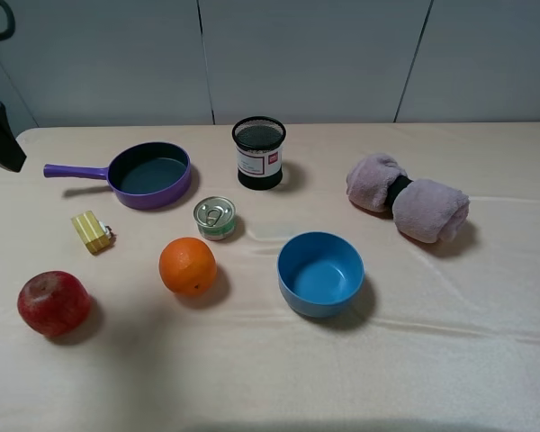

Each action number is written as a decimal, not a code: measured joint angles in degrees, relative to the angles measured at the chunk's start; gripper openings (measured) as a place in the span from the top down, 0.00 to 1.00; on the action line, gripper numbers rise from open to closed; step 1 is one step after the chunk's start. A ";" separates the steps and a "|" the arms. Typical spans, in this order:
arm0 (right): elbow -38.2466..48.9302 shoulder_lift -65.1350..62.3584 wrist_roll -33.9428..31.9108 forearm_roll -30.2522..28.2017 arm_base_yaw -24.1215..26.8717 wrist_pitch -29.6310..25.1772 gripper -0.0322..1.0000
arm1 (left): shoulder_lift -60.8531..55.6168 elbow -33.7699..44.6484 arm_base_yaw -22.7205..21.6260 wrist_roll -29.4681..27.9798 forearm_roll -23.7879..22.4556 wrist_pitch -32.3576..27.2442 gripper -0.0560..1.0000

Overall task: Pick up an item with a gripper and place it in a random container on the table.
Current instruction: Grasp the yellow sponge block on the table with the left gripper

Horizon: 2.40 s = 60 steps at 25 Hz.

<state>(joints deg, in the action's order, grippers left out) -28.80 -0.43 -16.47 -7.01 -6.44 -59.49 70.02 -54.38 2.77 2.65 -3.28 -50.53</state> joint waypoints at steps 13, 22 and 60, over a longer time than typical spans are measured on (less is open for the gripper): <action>0.00 0.00 0.00 0.00 0.00 0.00 0.30 | 9.33 0.00 0.00 0.00 0.10 4.06 0.01; 0.00 0.00 0.00 0.00 0.00 0.00 0.30 | 14.17 -0.04 0.00 -0.37 0.44 5.80 0.01; 0.00 0.00 0.00 0.03 0.00 0.00 0.30 | 37.59 -0.04 2.44 -15.47 5.37 23.54 0.01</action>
<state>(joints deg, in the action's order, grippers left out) -28.80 -0.43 -16.47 -6.98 -6.44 -59.49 107.61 -54.43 5.21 -12.82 2.09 -27.00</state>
